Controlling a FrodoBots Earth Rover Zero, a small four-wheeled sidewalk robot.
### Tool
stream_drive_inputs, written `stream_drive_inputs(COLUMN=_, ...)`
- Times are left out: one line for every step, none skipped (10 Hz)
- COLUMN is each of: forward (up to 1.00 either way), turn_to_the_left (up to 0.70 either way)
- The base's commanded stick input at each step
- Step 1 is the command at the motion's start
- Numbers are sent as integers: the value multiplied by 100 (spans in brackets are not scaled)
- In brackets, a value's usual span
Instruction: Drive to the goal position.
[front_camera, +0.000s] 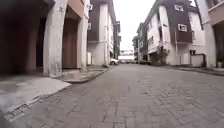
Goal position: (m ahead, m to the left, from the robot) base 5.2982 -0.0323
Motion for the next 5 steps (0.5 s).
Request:
stream_drive_inputs(forward=70, turn_to_the_left=0)
stream_drive_inputs(forward=70, turn_to_the_left=0)
stream_drive_inputs(forward=70, turn_to_the_left=0)
stream_drive_inputs(forward=70, turn_to_the_left=0)
stream_drive_inputs(forward=70, turn_to_the_left=0)
